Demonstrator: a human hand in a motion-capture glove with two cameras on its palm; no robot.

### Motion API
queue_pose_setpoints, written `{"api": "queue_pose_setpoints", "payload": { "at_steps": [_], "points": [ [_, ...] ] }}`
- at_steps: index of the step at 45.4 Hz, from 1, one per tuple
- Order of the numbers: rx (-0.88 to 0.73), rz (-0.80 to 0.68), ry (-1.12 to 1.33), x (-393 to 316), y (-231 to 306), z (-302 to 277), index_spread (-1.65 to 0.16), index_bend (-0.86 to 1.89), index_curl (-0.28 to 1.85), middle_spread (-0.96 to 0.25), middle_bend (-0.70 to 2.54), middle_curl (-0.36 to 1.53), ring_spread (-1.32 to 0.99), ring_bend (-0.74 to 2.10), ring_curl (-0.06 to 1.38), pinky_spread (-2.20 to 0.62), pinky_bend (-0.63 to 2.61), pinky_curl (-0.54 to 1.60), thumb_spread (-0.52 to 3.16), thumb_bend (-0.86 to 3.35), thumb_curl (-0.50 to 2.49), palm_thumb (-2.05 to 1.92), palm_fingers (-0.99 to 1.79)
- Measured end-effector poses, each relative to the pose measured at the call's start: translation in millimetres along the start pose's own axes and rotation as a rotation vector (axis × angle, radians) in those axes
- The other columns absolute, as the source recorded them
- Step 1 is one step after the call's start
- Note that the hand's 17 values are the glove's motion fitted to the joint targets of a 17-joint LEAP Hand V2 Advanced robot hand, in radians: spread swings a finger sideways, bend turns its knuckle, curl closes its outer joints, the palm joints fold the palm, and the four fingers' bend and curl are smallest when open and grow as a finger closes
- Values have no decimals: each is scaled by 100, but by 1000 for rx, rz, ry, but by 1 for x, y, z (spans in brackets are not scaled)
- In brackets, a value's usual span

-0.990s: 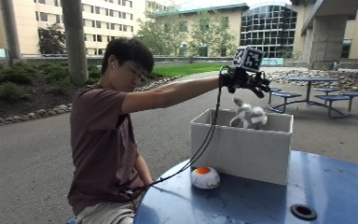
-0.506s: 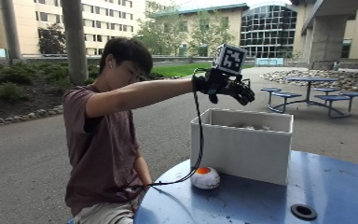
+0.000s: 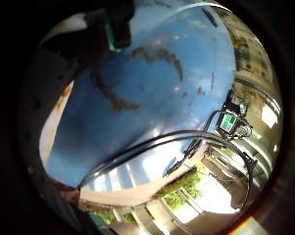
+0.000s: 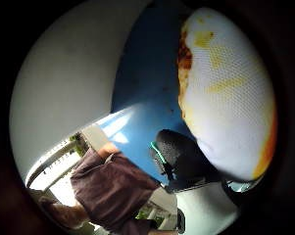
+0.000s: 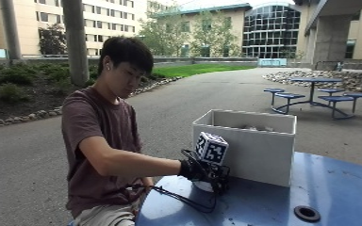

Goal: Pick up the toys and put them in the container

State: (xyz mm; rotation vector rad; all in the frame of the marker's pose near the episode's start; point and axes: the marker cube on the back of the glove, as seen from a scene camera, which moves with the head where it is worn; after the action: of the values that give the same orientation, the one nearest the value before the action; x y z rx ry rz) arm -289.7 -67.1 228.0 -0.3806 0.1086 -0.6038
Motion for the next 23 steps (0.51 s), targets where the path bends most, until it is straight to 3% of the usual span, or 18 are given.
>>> {"api": "queue_pose_setpoints", "payload": {
  "at_steps": [6,7,8,12,18,23],
  "points": [
    [56,-50,-60,-7,-7,0,-14,39,31,-7,38,38,-25,87,44,-38,101,28,151,37,57,70,107],
    [65,-52,-64,-6,-8,0,-15,37,31,-6,22,34,-26,82,43,-38,106,31,154,37,55,68,84],
    [78,-54,-70,-6,-9,0,-12,42,37,-8,46,44,-28,94,50,-41,97,30,149,39,59,76,115],
    [141,-56,-127,-5,-14,1,-9,50,40,-10,65,50,-30,106,53,-46,86,29,151,46,66,88,139],
    [201,-43,-228,5,-13,-11,-4,69,50,-12,94,60,-28,116,58,-44,88,33,148,49,76,95,149],
    [194,2,-239,23,-3,-45,-4,87,58,-15,111,66,-30,120,61,-43,91,36,131,38,86,83,133]
  ]
}}
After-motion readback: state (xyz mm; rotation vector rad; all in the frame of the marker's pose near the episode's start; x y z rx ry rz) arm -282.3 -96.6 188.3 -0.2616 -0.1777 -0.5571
